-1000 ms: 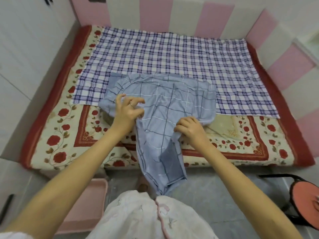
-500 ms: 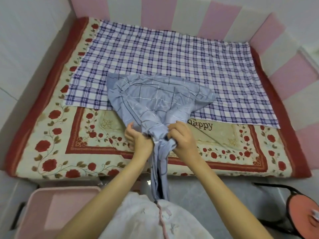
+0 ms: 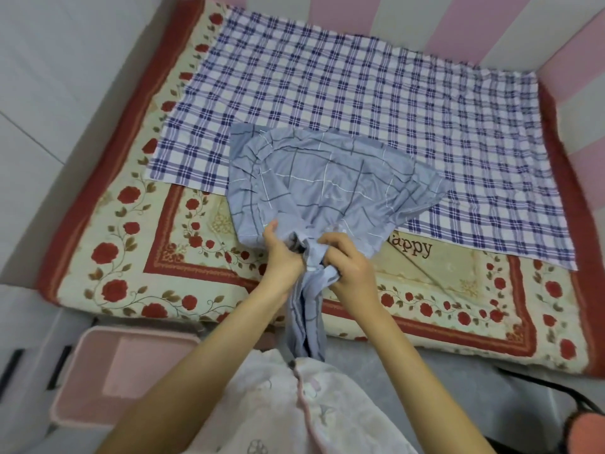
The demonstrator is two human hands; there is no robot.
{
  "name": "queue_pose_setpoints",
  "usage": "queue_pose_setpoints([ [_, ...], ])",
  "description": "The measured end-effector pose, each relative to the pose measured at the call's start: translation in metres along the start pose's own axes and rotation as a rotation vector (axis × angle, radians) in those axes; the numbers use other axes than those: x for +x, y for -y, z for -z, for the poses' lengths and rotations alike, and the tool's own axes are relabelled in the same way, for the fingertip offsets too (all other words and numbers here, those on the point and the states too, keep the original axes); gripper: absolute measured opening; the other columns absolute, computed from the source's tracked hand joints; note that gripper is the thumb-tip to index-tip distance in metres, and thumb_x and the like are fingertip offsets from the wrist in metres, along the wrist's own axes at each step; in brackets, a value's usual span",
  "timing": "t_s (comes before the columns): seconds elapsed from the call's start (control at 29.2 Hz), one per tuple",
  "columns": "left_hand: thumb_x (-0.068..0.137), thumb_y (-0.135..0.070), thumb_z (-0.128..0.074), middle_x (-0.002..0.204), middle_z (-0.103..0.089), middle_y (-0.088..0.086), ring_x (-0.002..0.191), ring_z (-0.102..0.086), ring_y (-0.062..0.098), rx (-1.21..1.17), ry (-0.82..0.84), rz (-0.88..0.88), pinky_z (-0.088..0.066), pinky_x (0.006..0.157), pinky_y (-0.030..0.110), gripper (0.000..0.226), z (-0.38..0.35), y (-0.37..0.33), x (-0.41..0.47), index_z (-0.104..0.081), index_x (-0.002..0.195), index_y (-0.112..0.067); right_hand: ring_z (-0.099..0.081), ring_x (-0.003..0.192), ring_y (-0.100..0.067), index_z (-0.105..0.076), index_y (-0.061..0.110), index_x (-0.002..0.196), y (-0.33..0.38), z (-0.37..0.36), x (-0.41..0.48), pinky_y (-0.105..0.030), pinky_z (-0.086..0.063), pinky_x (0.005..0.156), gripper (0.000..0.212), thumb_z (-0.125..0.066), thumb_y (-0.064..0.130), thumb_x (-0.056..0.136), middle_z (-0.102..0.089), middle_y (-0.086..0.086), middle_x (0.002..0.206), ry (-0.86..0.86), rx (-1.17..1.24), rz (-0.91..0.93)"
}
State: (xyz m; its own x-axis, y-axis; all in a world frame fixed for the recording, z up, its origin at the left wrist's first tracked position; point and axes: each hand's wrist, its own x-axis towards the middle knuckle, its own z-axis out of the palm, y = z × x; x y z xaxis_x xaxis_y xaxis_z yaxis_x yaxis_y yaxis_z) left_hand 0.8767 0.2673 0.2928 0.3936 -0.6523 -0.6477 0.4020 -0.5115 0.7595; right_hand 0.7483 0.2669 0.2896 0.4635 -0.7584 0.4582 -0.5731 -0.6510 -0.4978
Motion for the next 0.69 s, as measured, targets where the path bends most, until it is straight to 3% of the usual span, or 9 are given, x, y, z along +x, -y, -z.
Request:
queue_pose_setpoints([
  [0.1,0.073,-0.023,-0.064,0.13,-0.042,-0.005,0.108,-0.051,0.003,0.043,0.064,-0.276,-0.041,0.091,0.009,0.081,0.002,-0.006,-0.001,-0.011,0.128,-0.049,-0.053,0.075,-0.017,-0.054,0.003,0.069,-0.007,-0.004,0.0,-0.034,-0.043,0.047,0.017,-0.064,-0.01,0.068,-0.049,0.002,0.107,-0.023,-0.02,0.036],
  [0.17,0.066,-0.022,-0.058,0.124,-0.041,-0.006,0.104,-0.051,0.0,0.173,0.13,-0.33,-0.04,0.086,0.006,0.078,-0.001,-0.004,-0.011,-0.008,0.118,-0.05,-0.052,0.079,-0.015,-0.057,0.0,0.069,-0.009,-0.002,0.003,-0.034,-0.043,0.051,0.009,-0.062,-0.008,0.072,-0.049,0.001,0.107,-0.031,0.048,0.027],
  [0.24,0.078,-0.02,-0.056,0.104,-0.048,-0.007,0.087,-0.054,0.003,0.002,0.134,-0.168,-0.042,0.076,0.012,0.056,-0.008,-0.009,-0.02,-0.022,0.116,-0.041,-0.053,0.08,-0.013,-0.062,-0.003,0.075,-0.008,-0.004,0.002,-0.029,-0.043,0.054,0.005,-0.065,-0.007,0.074,-0.05,0.001,0.106,-0.013,0.084,0.03],
  [0.31,0.096,-0.012,-0.04,0.073,-0.052,0.0,0.06,-0.054,0.008,-0.336,0.145,0.061,-0.044,0.057,0.017,0.012,-0.016,-0.018,-0.029,-0.047,0.092,-0.021,-0.054,0.076,-0.014,-0.063,-0.002,0.077,-0.012,0.003,0.0,-0.026,-0.043,0.054,0.004,-0.066,-0.004,0.074,-0.05,0.001,0.105,0.036,0.097,0.088],
  [0.38,0.094,-0.005,-0.027,0.059,-0.051,0.008,0.046,-0.055,0.013,-0.415,0.328,0.168,-0.046,0.047,0.018,0.033,-0.008,-0.023,-0.035,-0.051,0.072,-0.009,-0.055,0.068,-0.019,-0.063,0.0,0.077,-0.015,0.006,0.0,-0.03,-0.042,0.05,0.008,-0.067,-0.004,0.072,-0.05,0.002,0.101,0.07,0.101,0.108],
  [0.48,0.094,-0.026,-0.031,0.073,-0.063,0.013,0.058,-0.063,0.019,-0.346,0.474,0.189,-0.052,0.057,0.026,0.042,0.002,-0.031,-0.038,-0.064,0.085,-0.001,-0.052,0.059,-0.02,-0.055,0.009,0.076,-0.018,0.008,-0.003,-0.031,-0.037,0.044,0.026,-0.072,-0.008,0.067,-0.051,0.002,0.097,0.095,0.076,0.192],
  [0.55,0.091,-0.038,-0.051,0.067,-0.063,0.009,0.057,-0.063,0.017,-0.198,0.48,0.209,-0.052,0.055,0.025,0.038,-0.003,-0.03,-0.032,-0.064,0.084,-0.004,-0.051,0.061,-0.019,-0.052,0.01,0.078,-0.016,0.01,-0.003,-0.03,-0.037,0.044,0.03,-0.072,-0.009,0.066,-0.054,-0.001,0.096,0.143,0.066,0.307],
  [0.62,0.084,-0.031,-0.066,0.062,-0.055,0.006,0.054,-0.059,0.015,-0.031,0.392,0.24,-0.05,0.051,0.024,0.028,-0.008,-0.026,-0.021,-0.058,0.082,-0.005,-0.054,0.065,-0.022,-0.052,0.01,0.082,-0.013,0.009,-0.001,-0.029,-0.036,0.045,0.025,-0.064,-0.007,0.07,-0.061,-0.007,0.097,0.195,0.042,0.39],
  [0.69,0.087,-0.016,-0.063,0.059,-0.053,0.007,0.051,-0.059,0.016,0.013,0.33,0.254,-0.05,0.048,0.023,0.017,-0.008,-0.019,-0.013,-0.055,0.08,-0.004,-0.058,0.068,-0.025,-0.052,0.01,0.083,-0.011,0.01,0.003,-0.028,-0.036,0.043,0.016,-0.052,-0.002,0.073,-0.065,-0.011,0.098,0.25,0.013,0.424],
])
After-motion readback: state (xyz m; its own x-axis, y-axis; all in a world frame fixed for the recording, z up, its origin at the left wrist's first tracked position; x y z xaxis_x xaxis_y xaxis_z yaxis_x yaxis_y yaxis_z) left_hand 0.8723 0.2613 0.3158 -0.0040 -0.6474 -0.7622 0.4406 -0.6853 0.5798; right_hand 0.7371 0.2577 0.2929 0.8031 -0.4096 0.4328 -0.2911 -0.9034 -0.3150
